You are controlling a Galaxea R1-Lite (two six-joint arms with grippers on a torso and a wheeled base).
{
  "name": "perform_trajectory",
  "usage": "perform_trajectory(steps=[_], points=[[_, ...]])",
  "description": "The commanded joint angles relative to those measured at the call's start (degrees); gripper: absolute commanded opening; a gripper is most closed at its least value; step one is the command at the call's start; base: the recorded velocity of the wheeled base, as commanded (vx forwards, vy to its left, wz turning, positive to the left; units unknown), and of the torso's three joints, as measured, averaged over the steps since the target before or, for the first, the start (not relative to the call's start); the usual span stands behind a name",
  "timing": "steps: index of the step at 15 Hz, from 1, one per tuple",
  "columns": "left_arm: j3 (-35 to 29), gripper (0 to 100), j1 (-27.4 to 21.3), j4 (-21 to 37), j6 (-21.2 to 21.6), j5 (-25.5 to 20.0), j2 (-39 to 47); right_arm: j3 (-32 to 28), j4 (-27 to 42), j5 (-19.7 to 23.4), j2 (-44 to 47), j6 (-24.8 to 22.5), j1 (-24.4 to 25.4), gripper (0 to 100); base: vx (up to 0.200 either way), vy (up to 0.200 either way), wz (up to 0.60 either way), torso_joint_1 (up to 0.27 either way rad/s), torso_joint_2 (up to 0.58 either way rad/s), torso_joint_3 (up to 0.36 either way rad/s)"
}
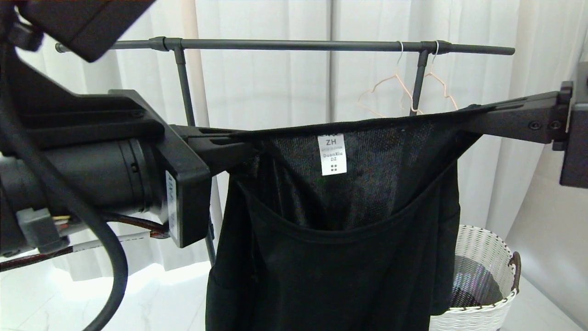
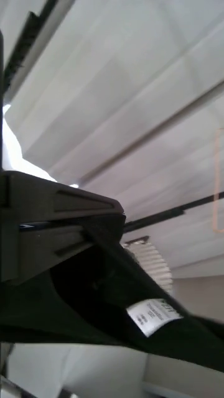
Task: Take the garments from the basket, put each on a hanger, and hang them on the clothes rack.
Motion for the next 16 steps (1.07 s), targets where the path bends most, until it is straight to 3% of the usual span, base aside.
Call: perform_trajectory(steps=[1,2,6,9,14,16], points=[[-1.88,0,0.14,-1.39,-0.14,-0.41,2.17,3.25,2.39,0.27,-5.41,0.89,-0.99,0,0.000,0.000,0.00,0.000,0.00,0.000],[-2.93,0,0.14,-2.62,-0.14,-0.41,3.58,5.18,3.88,0.80,-7.87,2.47,-0.64,0,0.000,0.000,0.00,0.000,0.00,0.000],[-6.53,0,0.14,-7.63,-0.67,-0.50,10.52,11.42,6.43,11.35,-15.17,6.60,7.79,0,0.000,0.000,0.00,0.000,0.00,0.000],[-8.82,0,-0.21,-7.98,-2.25,-0.50,12.98,12.74,5.37,11.79,-13.76,6.60,13.95,0,0.000,0.000,0.00,0.000,0.00,0.000],[-7.32,0,-0.73,-7.37,-4.19,-0.23,10.61,12.92,3.00,11.35,-12.44,6.69,13.07,0,0.000,0.000,0.00,0.000,0.00,0.000],[-7.41,0,-0.73,0.10,-5.42,-0.23,7.27,12.92,2.91,11.35,-12.35,6.25,8.94,0,0.000,0.000,0.00,0.000,0.00,0.000]])
